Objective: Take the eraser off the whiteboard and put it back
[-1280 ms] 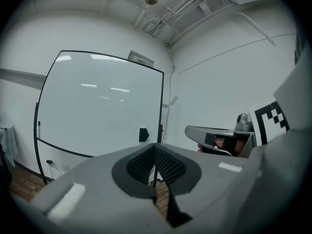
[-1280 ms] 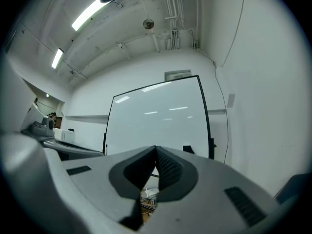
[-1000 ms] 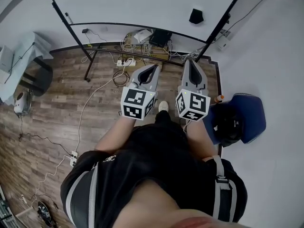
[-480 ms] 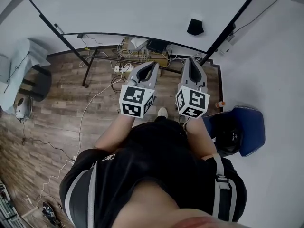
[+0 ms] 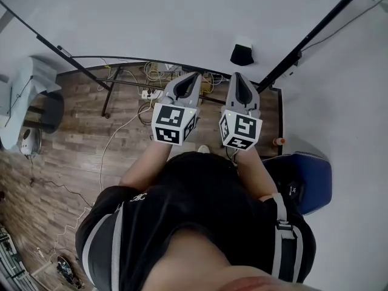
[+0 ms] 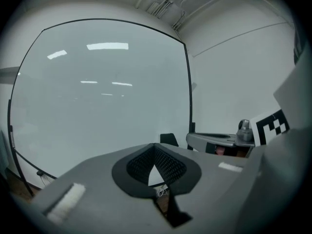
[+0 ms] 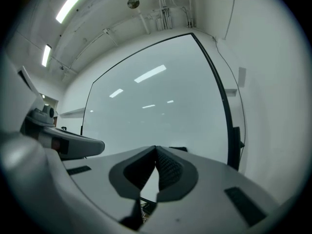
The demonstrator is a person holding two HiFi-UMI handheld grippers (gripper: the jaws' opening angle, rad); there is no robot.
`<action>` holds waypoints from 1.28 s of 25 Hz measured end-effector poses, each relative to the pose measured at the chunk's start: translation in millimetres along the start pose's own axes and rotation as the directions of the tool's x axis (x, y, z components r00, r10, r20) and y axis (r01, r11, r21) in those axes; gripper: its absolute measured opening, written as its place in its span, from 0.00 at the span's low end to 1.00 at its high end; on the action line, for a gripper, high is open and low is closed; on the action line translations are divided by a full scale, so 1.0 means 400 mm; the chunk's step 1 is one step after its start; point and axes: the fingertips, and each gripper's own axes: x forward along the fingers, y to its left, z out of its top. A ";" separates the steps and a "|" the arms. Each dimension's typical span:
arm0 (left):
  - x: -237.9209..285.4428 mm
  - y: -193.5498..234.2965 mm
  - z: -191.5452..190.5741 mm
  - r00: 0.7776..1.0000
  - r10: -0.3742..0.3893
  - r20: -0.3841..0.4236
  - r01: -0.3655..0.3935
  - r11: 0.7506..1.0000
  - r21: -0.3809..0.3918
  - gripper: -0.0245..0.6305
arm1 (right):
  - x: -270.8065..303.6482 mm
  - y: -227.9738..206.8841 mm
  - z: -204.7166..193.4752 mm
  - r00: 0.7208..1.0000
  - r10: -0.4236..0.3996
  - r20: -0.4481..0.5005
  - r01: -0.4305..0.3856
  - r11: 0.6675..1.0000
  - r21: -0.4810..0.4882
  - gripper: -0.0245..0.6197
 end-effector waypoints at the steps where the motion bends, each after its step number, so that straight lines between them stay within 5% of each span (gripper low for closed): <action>1: 0.022 0.003 0.012 1.000 0.002 0.009 -0.002 1.000 0.001 0.05 | 0.016 -0.012 0.000 1.000 0.003 -0.002 -0.003 1.000 0.003 0.05; 7: 0.107 -0.001 0.014 1.000 -0.029 0.010 0.029 0.999 -0.025 0.05 | 0.080 -0.077 -0.006 0.998 -0.059 0.012 0.059 0.998 0.036 0.05; 14: 0.140 0.013 0.014 0.993 -0.120 -0.009 0.120 0.992 0.029 0.05 | 0.103 -0.091 -0.026 0.989 -0.148 0.009 0.148 0.987 0.060 0.05; 23: 0.127 0.100 -0.010 0.993 -0.105 -0.058 0.107 0.994 0.023 0.05 | 0.183 -0.117 -0.059 0.973 -0.228 -0.019 0.229 0.973 0.027 0.36; 32: 0.114 0.147 -0.036 0.994 -0.071 -0.082 0.071 0.997 0.002 0.05 | 0.251 -0.160 -0.135 0.942 -0.318 -0.110 0.312 0.948 -0.070 0.43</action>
